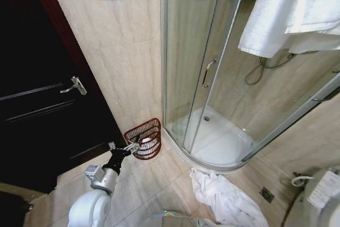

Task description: Discard the used towel into the hamper.

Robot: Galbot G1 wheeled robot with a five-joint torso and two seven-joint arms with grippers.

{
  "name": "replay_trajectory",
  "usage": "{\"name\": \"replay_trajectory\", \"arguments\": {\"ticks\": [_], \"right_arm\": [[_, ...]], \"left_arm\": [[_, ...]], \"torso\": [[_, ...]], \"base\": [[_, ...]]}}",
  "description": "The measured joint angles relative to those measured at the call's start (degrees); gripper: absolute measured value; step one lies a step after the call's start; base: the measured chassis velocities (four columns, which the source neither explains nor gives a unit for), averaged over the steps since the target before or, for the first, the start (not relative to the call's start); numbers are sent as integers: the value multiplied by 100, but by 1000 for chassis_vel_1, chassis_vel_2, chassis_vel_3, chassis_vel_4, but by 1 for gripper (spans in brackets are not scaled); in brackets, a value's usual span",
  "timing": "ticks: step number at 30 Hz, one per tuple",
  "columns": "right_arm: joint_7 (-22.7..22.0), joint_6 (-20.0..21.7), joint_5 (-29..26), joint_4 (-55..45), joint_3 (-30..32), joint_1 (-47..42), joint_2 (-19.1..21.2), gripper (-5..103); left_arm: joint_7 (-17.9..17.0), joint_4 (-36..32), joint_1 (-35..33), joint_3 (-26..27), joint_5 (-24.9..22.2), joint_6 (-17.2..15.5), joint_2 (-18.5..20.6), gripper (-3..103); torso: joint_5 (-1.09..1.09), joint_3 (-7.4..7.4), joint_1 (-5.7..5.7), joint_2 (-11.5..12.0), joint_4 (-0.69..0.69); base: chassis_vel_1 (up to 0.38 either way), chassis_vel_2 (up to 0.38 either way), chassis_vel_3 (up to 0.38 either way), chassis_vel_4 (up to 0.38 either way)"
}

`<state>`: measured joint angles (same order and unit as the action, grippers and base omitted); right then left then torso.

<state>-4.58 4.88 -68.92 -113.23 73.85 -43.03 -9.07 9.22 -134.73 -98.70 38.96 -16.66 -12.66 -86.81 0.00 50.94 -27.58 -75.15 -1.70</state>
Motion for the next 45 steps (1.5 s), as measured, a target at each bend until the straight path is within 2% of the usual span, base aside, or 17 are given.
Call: {"name": "replay_trajectory", "arguments": {"ticks": [5,9,11,14,16,21,23,24,26,28,30,31,35,37,40,41,45], "right_arm": [[-170,171,-270,359,8,237,510,100],[-193,15,-385,853,92,116,936,100],[-123,-150,-282,1242,496,-353,1182,99],[53,-267,-29,1545,606,-528,1257,96],[141,-321,152,1650,602,-561,1236,100],[231,-97,877,1697,528,-568,829,100],[276,76,1281,1677,535,-530,598,100],[276,76,1281,1677,535,-530,598,100],[304,262,1540,1545,551,-540,218,100],[301,269,1595,1497,533,-579,78,100],[287,80,1859,1358,420,-666,-372,100],[287,80,1859,1358,420,-666,-372,100],[95,-169,1975,991,194,-603,-980,103],[69,-340,2012,977,72,-551,-1118,100],[163,-810,2103,1135,-354,-138,-1559,96],[163,-810,2103,1135,-354,-138,-1559,96],[307,-1067,2447,1375,-660,176,-2078,96]], "left_arm": [[0,0,0,0,0,0,0,100],[0,0,0,0,0,0,0,100],[0,0,0,0,0,0,-1,100],[0,0,0,0,0,0,0,100],[0,0,0,0,0,0,0,100],[0,0,0,0,0,0,0,100],[0,0,0,0,0,0,0,100],[0,0,0,0,0,0,0,100],[0,0,-1,0,0,0,0,100],[0,0,0,0,0,0,0,100],[0,0,0,0,0,0,0,100],[0,0,0,0,0,0,0,100],[0,0,0,0,0,0,0,100],[0,0,-1,0,0,0,0,100],[0,0,0,0,0,0,0,100],[0,0,0,0,0,0,0,100],[0,0,-1,0,0,0,0,100]], "torso": [[0,-4,3,5,1],[0,-5,4,9,-1],[-2,-7,5,11,0],[-2,-7,6,13,-1],[1,-8,6,14,-1],[4,-9,7,18,-1],[-5,-10,7,18,-1],[-5,-10,7,18,-1],[3,-11,8,18,1],[3,-11,9,19,1],[1,-11,8,20,-2],[1,-11,8,20,-2],[-1,-11,8,21,0],[-3,-12,9,21,-1],[-3,-12,10,21,2],[-3,-12,10,21,2],[3,-12,10,23,-3]], "base": [[0,0,0,0],[0,0,0,0],[0,0,0,0],[0,0,0,0],[0,0,0,0],[0,0,0,0],[0,0,0,0],[0,0,0,0],[0,0,0,0],[0,0,0,0],[0,0,0,0],[0,0,0,0],[0,0,0,0],[0,0,0,0],[0,0,0,0],[0,0,0,0],[0,0,0,0]]}}
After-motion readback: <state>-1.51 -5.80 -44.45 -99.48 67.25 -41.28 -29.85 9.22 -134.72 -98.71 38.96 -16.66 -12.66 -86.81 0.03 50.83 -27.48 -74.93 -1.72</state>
